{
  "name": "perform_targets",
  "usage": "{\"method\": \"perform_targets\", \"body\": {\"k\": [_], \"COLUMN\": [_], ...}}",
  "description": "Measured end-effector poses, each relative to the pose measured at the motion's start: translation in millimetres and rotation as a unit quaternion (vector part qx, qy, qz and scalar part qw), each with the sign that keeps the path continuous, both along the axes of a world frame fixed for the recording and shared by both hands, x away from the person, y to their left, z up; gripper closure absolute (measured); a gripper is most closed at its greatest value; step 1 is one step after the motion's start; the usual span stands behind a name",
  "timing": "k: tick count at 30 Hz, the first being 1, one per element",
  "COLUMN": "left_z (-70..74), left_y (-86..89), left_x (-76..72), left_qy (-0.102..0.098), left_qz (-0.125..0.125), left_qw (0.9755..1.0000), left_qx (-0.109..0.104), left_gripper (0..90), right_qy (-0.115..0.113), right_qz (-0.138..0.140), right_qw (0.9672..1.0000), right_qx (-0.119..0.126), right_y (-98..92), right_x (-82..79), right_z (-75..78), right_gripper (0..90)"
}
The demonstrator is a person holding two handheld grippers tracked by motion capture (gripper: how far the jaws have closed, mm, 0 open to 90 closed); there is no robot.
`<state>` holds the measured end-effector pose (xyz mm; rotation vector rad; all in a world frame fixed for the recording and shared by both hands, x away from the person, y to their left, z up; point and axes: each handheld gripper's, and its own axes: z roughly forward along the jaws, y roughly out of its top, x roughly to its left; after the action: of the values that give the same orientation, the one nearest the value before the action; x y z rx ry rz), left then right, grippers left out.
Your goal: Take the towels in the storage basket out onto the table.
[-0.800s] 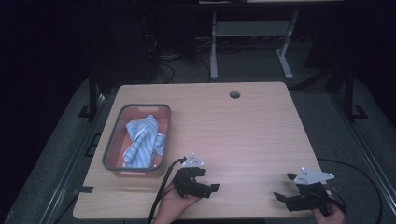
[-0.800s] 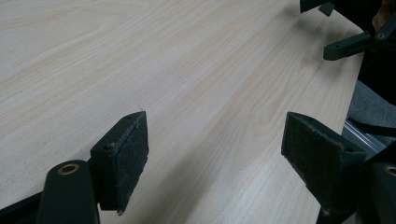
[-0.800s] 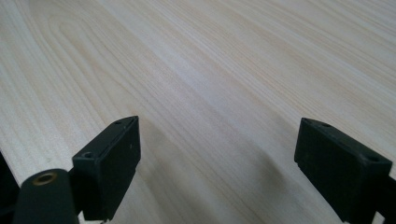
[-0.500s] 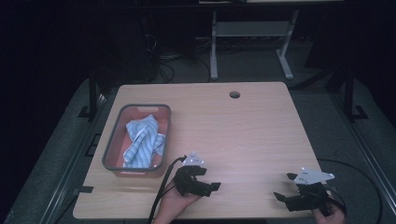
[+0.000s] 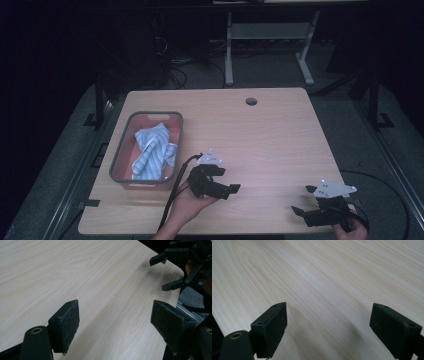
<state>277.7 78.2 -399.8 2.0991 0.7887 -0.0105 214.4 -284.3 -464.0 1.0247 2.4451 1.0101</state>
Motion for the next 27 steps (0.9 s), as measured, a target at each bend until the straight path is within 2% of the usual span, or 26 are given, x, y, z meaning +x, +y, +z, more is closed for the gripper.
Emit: {"method": "perform_targets", "body": {"k": [5,8,11,21,27], "left_z": [8.2,13.4,16.3,38.6,48.0], "left_y": [-1.5,-0.4,0.6,16.6,21.9], "left_x": [7.5,15.9,18.1,34.0,44.4], "left_qy": [0.002,0.011,0.009,0.007,0.019], "left_qz": [-0.003,-0.009,-0.009,-0.003,-0.004], "left_qw": [1.0,0.9999,0.9998,0.9993,0.9989], "left_qx": [-0.001,0.008,0.013,0.036,0.043], "left_gripper": [22.8,22.9,22.9,24.0,24.3], "right_qy": [-0.003,0.0,-0.002,-0.002,-0.001], "right_qz": [0.0,-0.002,-0.001,0.003,0.004], "right_qw": [1.0,1.0,1.0,1.0,1.0], "right_qx": [0.002,0.004,0.002,0.001,0.003], "right_y": [-2.0,-3.4,-3.3,-2.2,-0.3], "right_x": [0.3,-0.1,0.5,-0.1,-1.6], "right_z": [0.1,-0.1,-0.3,0.2,0.7], "right_gripper": [13.8,13.8,13.8,13.9,13.8]}}
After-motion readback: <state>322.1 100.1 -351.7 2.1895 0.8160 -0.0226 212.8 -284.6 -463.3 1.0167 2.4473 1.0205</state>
